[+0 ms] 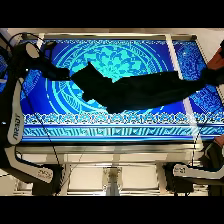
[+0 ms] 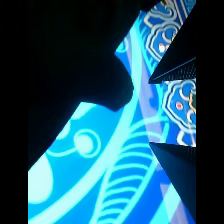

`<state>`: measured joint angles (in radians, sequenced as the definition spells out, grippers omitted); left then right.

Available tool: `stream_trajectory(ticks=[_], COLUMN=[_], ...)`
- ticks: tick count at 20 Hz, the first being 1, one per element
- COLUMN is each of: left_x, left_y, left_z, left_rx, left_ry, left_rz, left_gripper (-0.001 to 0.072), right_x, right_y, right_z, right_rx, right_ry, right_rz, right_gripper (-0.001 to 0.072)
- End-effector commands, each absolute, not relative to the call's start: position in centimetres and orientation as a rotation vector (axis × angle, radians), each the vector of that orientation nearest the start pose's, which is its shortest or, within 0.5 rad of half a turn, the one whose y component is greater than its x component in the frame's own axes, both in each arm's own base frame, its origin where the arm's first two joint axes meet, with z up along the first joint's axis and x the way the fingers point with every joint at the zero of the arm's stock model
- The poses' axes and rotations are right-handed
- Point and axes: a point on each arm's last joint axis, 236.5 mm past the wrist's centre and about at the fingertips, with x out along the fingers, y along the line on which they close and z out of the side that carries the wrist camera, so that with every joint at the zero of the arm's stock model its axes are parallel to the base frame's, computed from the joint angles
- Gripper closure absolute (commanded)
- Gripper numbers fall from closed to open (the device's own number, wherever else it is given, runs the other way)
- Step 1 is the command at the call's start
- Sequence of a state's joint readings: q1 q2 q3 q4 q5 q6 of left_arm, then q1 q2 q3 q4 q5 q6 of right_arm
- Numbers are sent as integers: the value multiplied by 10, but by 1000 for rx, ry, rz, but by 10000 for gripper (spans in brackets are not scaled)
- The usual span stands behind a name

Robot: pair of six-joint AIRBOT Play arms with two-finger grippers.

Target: Fold the clothes and pants, and hang the long-sleeved shirts on hangers.

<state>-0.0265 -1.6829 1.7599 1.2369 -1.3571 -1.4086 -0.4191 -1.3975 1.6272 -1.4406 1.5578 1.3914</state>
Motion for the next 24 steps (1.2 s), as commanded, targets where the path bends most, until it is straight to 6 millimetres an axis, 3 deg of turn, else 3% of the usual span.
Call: stream_trajectory(ticks=[1, 4, 5, 8, 13, 14, 16, 17, 18, 20, 21, 24], left_x=[483, 485, 485, 494, 520, 521, 527, 531, 536, 555, 564, 563], left_y=[-143, -171, -179, -190, -197, -199, -200, -200, -197, -165, -136, -7], left_z=[16, -19, -28, -49, -54, -55, -60, -60, -56, -24, 3, 81], left_rx=[-316, -501, -551, -595, -674, -675, -679, -687, -711, -742, -752, -661], left_ry=[1313, 1393, 1416, 1418, 1344, 1340, 1319, 1304, 1288, 1190, 1117, 928], left_rz=[-527, -566, -576, -552, -450, -447, -434, -424, -402, -363, -327, -86], left_gripper=[266, 260, 184, 169, 175, 253, 596, 678, 679, 679, 680, 680], right_x=[352, 357, 357, 361, 366, 367, 370, 372, 375, 383, 389, 407], right_y=[-136, -126, -125, -124, -118, -117, -112, -107, -101, -94, -96, -105], right_z=[60, 47, 46, 47, 49, 50, 51, 53, 55, 66, 76, 118], right_rx=[284, 308, 309, 308, 322, 326, 347, 364, 379, 394, 387, 349], right_ry=[1375, 1364, 1364, 1346, 1327, 1322, 1311, 1301, 1289, 1252, 1225, 1116], right_rz=[-140, -93, -89, -77, -52, -49, -29, -11, 14, 45, 46, 21], right_gripper=[653, 653, 653, 653, 653, 653, 653, 653, 653, 653, 653, 654])
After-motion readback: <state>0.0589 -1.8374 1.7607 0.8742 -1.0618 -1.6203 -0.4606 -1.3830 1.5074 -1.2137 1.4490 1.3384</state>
